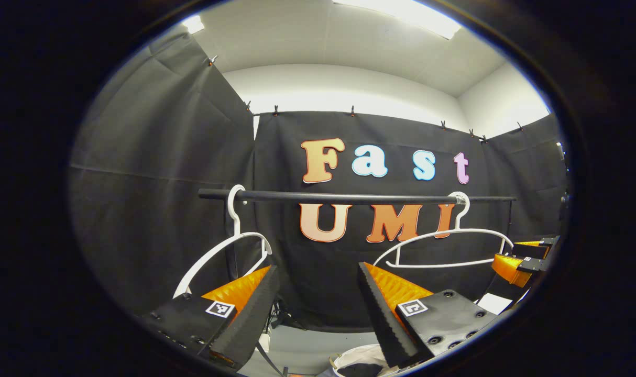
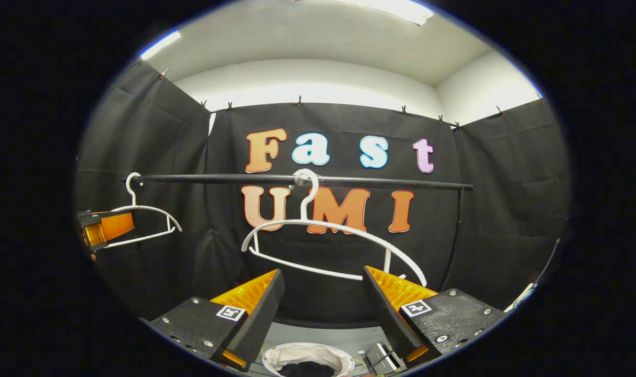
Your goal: Grasp the clothes on the hanger with both hands and then place them into the laundry hamper below.
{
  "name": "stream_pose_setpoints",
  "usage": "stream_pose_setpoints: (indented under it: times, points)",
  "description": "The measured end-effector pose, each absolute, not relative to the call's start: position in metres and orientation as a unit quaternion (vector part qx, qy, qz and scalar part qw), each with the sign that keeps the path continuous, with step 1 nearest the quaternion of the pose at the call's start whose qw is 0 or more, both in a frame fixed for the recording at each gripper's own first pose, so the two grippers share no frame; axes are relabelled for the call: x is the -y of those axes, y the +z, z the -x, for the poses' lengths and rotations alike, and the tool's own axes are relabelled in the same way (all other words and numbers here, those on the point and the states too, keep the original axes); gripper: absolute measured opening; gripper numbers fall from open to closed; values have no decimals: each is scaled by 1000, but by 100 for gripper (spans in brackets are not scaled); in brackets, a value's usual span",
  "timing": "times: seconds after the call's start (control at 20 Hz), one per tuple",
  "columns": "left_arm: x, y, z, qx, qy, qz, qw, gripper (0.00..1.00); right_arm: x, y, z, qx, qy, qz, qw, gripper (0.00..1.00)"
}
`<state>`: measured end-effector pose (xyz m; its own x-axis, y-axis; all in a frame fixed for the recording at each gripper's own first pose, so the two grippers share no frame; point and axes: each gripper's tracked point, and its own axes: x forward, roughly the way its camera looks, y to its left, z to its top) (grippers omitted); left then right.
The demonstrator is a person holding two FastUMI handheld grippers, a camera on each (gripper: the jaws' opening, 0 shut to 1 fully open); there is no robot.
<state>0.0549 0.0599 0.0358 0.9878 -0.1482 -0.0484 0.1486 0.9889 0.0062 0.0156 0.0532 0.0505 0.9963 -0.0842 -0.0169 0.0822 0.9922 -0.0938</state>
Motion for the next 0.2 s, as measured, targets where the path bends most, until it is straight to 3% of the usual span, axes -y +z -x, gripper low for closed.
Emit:
stream_pose_setpoints:
  times: [0.15,0.2]
  points:
    - [-60,36,-52,-21,-73,-5,997,99,-53,54,-11,-4,-45,50,998,99]
    - [-61,37,-51,-20,-73,-6,997,99,-53,54,-10,-4,-45,50,998,92]
